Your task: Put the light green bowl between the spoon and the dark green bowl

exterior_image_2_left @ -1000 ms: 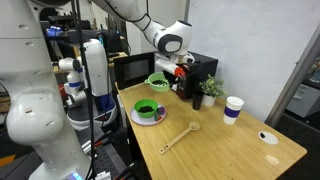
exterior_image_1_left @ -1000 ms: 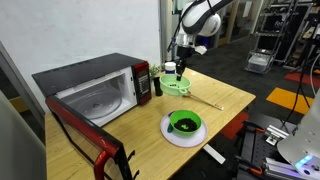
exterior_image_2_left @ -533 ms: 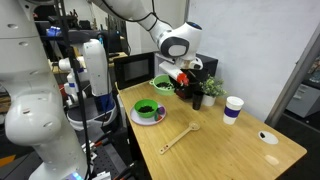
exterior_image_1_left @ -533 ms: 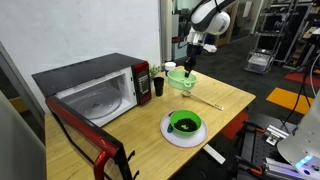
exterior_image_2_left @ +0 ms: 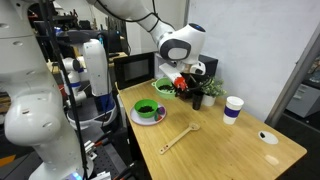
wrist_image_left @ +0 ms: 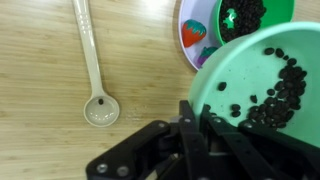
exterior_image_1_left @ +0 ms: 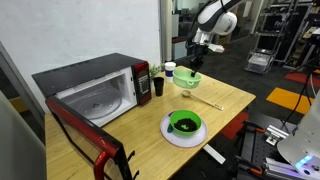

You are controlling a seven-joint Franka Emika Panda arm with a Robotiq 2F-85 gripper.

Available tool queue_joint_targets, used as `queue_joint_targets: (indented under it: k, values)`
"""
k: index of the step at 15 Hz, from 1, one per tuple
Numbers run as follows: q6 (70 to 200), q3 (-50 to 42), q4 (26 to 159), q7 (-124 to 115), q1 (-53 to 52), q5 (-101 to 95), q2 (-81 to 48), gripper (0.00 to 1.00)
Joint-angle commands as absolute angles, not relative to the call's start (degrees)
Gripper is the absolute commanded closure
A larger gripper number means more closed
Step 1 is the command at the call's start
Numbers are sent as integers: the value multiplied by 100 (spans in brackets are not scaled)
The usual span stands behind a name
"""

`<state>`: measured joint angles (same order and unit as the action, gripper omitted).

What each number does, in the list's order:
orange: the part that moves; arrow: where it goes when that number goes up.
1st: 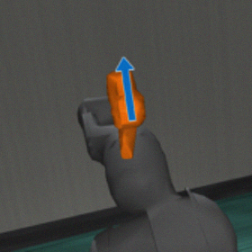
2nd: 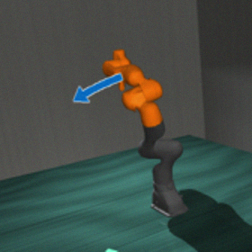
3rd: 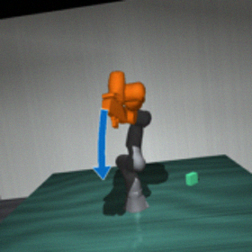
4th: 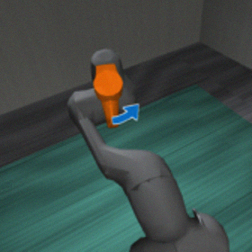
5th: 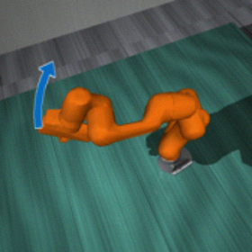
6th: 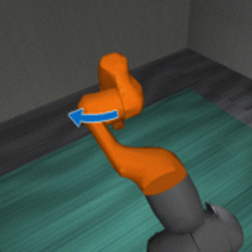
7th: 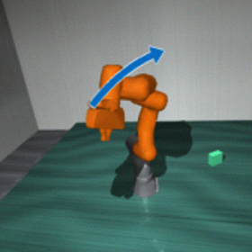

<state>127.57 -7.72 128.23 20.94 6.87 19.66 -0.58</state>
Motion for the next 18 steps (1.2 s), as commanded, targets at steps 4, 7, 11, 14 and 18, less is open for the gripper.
queue_joint_targets:
  k: [4, 7, 11, 14, 18]
  values:
    - [12747, -749, 12825, 2082, 705, 1956, -56, 91]
    - [12747, -749, 12825, 2082, 705, 1956, -56, 91]
    - [12747, -749, 12825, 2082, 705, 1956, -56, 91]
    - [12747, -749, 12825, 2082, 705, 1956, -56, 98]
    - [12813, -876, 12747, 2095, 817, 2089, -53, 98]
